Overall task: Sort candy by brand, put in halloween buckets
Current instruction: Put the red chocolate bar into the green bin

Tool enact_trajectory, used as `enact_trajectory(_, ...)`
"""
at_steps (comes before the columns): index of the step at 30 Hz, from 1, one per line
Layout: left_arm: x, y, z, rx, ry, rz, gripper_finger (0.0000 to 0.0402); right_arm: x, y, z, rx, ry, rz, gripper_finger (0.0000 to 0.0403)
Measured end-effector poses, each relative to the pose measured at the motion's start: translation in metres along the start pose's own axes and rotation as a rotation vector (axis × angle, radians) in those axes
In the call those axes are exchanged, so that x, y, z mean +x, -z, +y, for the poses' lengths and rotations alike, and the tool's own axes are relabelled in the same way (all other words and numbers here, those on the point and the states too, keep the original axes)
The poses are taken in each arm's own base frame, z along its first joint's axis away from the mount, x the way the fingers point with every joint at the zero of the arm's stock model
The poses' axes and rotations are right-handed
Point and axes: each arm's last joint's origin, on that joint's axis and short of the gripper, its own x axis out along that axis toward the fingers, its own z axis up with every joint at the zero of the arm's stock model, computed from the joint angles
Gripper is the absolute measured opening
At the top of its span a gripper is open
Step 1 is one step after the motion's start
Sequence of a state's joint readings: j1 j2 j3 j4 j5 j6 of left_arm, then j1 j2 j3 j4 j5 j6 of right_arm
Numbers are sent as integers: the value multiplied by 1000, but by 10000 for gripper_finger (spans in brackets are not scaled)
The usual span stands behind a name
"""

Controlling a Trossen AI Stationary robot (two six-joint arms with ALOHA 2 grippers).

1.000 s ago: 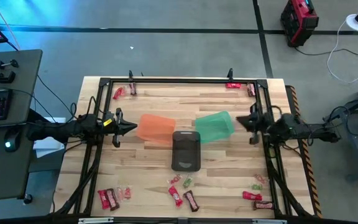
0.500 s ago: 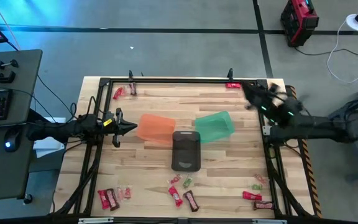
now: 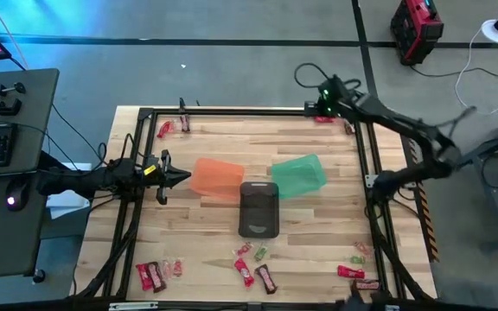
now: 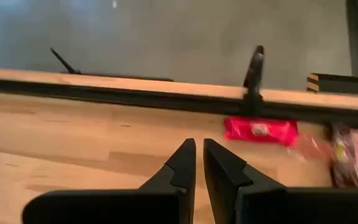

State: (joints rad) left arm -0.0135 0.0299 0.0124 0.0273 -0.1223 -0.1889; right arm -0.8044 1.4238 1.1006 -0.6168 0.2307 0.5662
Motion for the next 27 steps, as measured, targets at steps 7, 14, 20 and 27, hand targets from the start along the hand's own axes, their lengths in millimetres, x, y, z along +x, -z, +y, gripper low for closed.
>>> enact_trajectory(7, 0, 0, 0, 0, 0, 0, 1, 61, -15, -20, 116, 142, 226, 42)
enact_trajectory(14, 0, 0, 0, 0, 1, 0, 1, 103, -24, -35, 199, 213, 336, 143)
enact_trajectory(20, 0, 0, 0, 0, 0, 0, 1, 121, -32, -32, 180, 203, 400, 212)
enact_trajectory(27, 0, 0, 0, 0, 1, 0, 1, 135, -30, -28, 102, 220, 439, 213)
